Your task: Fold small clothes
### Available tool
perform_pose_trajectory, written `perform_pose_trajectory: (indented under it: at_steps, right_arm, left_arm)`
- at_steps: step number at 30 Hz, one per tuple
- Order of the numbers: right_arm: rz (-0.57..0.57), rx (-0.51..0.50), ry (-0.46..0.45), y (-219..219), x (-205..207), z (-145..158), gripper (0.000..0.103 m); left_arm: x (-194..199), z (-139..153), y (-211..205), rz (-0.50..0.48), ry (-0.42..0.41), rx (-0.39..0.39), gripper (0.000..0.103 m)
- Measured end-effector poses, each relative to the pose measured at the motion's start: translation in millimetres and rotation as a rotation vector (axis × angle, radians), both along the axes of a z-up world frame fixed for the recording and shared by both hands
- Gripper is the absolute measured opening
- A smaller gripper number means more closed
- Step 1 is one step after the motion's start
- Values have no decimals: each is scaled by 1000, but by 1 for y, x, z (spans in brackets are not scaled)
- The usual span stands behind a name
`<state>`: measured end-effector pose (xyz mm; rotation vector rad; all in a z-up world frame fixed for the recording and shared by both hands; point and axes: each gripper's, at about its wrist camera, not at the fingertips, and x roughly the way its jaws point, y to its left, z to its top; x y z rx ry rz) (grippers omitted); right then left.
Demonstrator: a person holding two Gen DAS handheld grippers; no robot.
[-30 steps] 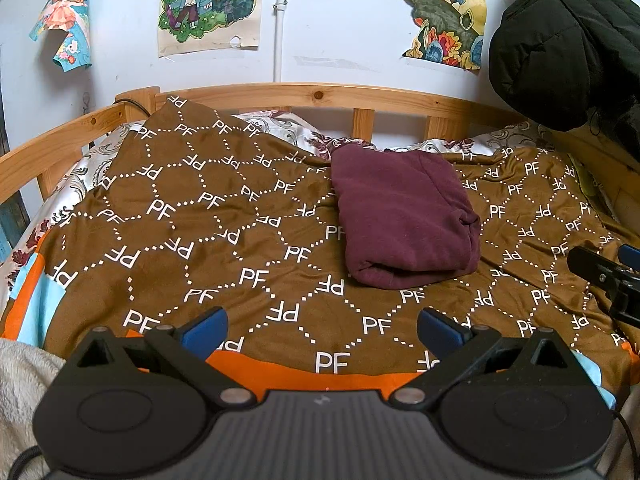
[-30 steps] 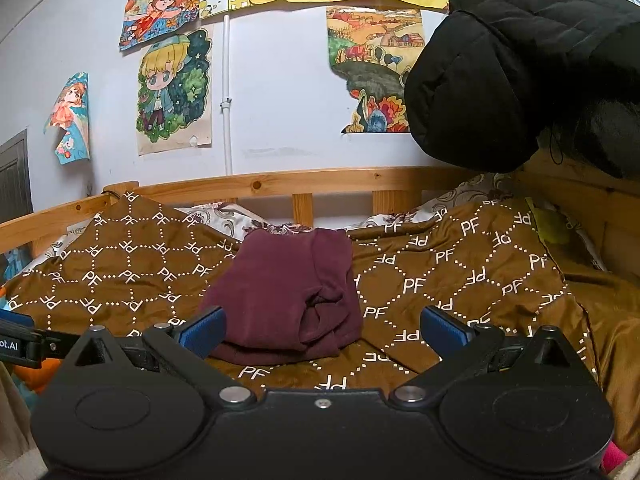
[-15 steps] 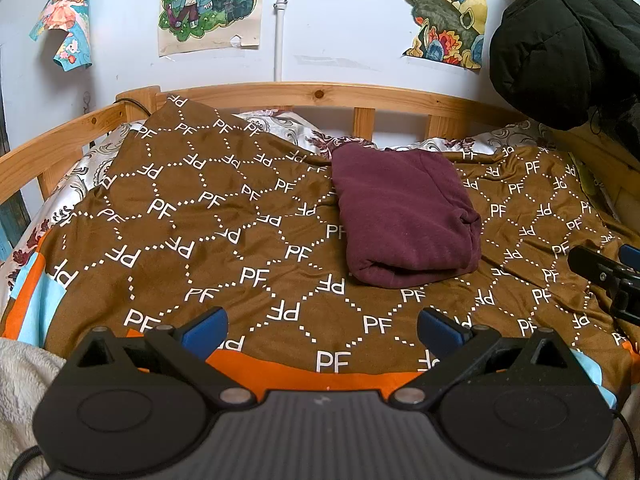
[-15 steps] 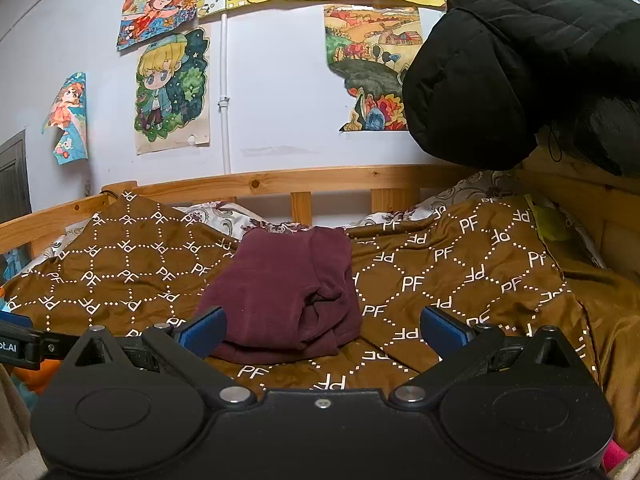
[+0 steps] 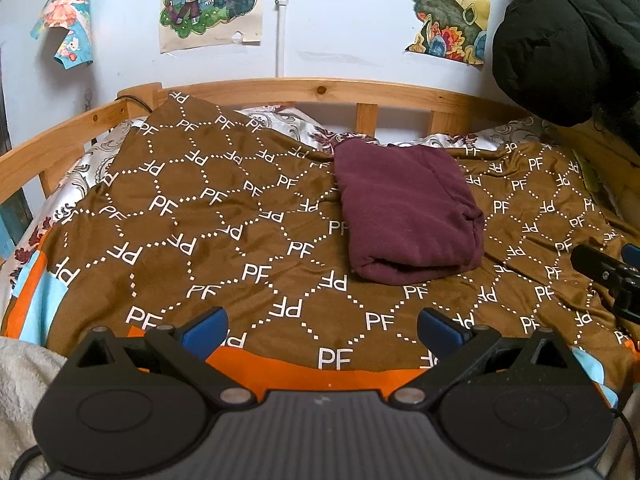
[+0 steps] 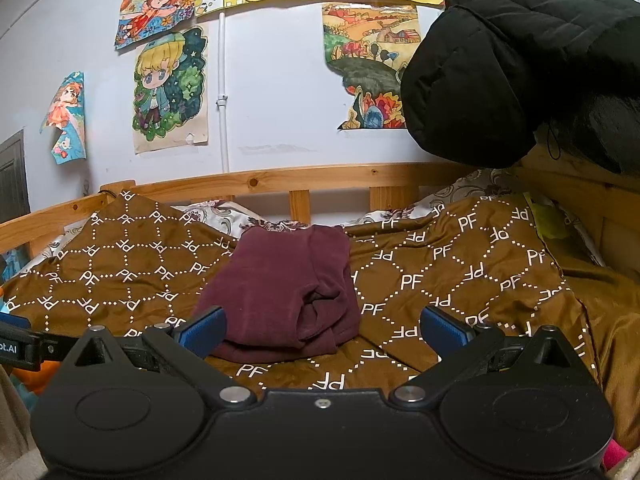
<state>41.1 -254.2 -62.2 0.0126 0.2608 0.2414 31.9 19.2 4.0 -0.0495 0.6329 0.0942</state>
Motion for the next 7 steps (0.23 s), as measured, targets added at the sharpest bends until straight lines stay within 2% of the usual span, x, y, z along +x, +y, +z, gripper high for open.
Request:
perform_pose_trajectory:
  at_steps: [7]
  right_arm:
    - [-4,0,5,1,0,-1,103]
  left_arm:
    - [1,0,-2,-2,5,3,102]
